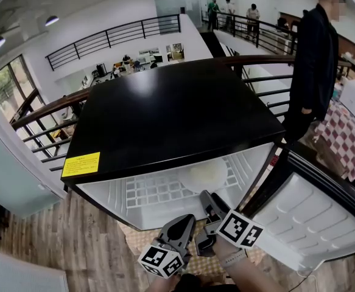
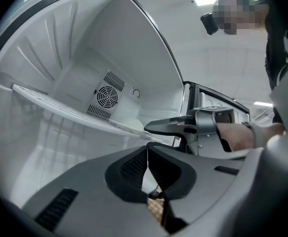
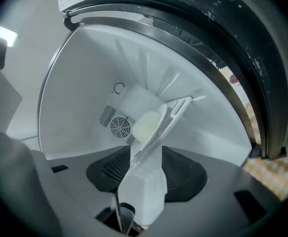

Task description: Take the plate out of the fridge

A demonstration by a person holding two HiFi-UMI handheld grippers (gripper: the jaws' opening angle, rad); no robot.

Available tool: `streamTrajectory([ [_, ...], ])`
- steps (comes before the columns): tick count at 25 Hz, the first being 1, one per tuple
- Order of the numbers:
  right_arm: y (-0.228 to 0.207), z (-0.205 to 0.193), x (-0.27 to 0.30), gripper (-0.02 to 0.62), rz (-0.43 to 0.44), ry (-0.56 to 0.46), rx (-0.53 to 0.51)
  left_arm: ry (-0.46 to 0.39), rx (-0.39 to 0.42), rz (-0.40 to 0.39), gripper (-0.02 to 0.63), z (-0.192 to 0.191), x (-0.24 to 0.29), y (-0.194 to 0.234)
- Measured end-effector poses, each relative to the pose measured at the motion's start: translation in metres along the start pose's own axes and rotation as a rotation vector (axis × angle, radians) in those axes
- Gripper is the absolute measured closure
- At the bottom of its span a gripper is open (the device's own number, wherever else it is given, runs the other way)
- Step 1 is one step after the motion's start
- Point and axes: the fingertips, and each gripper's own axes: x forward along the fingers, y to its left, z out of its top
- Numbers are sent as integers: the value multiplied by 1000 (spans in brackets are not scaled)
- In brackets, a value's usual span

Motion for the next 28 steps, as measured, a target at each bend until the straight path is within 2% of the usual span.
streamTrajectory([
  [5, -6, 9, 13, 407, -38, -36, 107, 3, 2, 17, 595, -2, -5, 7],
  [10, -9, 11, 14, 411, -102, -75, 102, 4, 2, 32, 595, -3, -10, 11],
  [20, -1, 5, -1, 460, -68, -13, 126, -14, -2, 38, 595, 2, -11, 8],
  [21, 1, 4, -3, 500, -57, -14, 137, -15, -2, 37, 595, 2, -11, 8],
  [25, 4, 0, -8, 523, -13, -19, 239, -15, 11, 36, 595, 1, -10, 5],
  [28, 7, -5, -12, 528, 1, -7, 271, -15, 31, 38, 595, 3, -11, 3],
])
